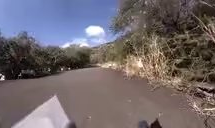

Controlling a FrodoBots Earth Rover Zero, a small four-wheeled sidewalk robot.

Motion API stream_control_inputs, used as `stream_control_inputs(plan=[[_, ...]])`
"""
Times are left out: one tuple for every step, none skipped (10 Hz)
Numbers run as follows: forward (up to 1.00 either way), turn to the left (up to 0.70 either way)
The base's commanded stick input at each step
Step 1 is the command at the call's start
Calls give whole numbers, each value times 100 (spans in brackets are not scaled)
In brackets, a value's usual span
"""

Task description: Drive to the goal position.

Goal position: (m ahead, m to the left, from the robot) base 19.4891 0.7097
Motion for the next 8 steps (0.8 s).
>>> stream_control_inputs(plan=[[50, 0], [50, 0], [50, 0], [50, 0], [50, 0], [50, 0], [50, 0], [50, 0]])
